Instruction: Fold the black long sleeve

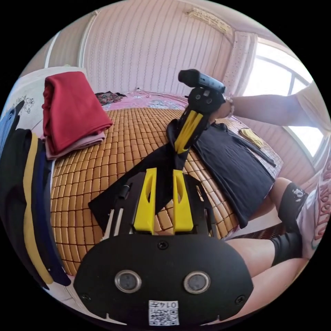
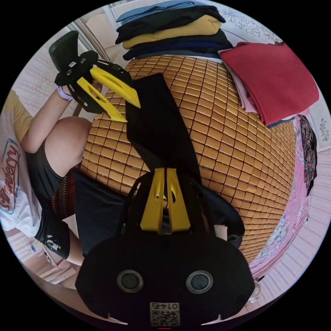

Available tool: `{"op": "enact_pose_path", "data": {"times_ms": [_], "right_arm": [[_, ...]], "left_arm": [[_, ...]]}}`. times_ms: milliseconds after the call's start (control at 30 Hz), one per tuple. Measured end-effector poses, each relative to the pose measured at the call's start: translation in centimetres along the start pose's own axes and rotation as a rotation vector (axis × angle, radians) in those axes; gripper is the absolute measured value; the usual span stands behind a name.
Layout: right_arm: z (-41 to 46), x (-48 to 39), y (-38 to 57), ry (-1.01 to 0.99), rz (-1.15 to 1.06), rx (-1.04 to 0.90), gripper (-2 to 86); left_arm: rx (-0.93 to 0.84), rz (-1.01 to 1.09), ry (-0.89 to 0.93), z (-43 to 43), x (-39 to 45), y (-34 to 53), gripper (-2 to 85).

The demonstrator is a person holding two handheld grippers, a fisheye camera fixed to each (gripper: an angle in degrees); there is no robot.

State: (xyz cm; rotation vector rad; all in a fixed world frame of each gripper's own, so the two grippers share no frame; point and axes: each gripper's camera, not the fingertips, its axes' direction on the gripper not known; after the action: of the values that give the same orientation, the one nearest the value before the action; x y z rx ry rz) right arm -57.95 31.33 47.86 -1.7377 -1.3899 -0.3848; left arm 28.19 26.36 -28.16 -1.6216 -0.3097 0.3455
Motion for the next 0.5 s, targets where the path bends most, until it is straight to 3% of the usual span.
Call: {"op": "enact_pose_path", "data": {"times_ms": [200, 333, 500], "right_arm": [[-6.1, 2.3, 2.0, 0.032, 0.104, 0.208, -0.8], [-7.5, 3.8, 3.8, 0.018, 0.182, 0.274, -0.9], [-7.3, 4.3, 4.0, 0.064, 0.289, 0.279, -0.9]], "left_arm": [[-0.145, -0.029, -0.042, 3.7, -0.1, 0.0, 9.7], [-0.239, -0.109, -0.151, 4.9, -1.4, -0.1, 4.2], [-0.274, -0.129, -0.085, 3.8, -1.3, 0.4, -0.4]]}}
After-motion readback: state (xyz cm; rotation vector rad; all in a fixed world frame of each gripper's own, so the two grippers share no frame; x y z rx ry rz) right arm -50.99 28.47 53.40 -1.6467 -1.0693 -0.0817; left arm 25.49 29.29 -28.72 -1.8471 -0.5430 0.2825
